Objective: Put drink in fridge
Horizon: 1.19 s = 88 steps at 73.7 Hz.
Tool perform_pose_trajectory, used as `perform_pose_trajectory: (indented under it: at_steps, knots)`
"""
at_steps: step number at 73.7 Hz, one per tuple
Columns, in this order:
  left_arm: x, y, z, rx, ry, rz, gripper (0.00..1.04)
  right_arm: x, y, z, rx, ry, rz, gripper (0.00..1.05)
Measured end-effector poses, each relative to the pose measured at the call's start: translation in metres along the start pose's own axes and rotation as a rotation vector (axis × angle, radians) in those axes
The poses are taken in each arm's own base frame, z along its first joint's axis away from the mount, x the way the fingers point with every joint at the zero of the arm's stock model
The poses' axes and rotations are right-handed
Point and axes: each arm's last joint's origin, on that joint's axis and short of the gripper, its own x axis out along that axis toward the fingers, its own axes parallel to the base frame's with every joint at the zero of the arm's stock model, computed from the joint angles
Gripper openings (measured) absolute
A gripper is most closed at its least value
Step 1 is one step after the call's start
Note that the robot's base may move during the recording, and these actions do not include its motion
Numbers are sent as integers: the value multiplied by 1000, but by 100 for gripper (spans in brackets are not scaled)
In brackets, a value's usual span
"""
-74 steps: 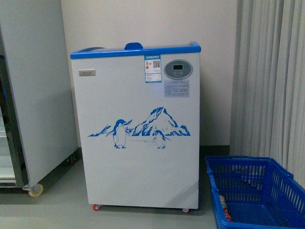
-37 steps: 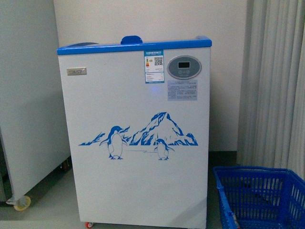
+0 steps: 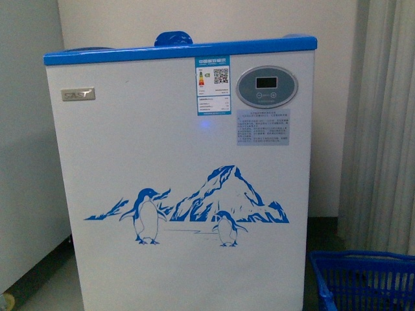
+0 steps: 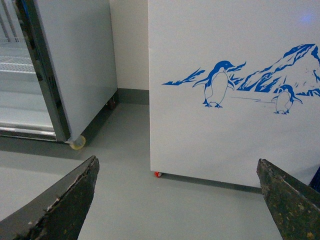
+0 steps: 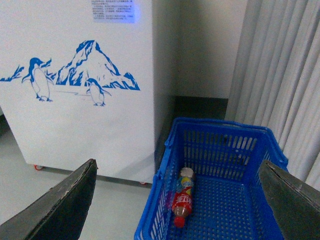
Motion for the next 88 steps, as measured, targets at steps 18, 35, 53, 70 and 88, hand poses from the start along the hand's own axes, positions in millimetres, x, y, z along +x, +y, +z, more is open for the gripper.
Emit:
perform_pose_trajectory:
  at_steps: [18,35,53,70,88]
  knots:
    - [0,0,0,0,0,0,97,0,0,0,0,0,0,97]
    - [0,0,0,0,0,-1,97,0,0,0,0,0,0,97]
    - [0,0,0,0,0,-1,97,6,-7,-2,42,405,-213,97]
    - [0,0,0,0,0,0,97,72,-49,-32,109,749,-326,97]
    - [0,0,0,0,0,-1,97,142,-76,-105,147,932,-196,97]
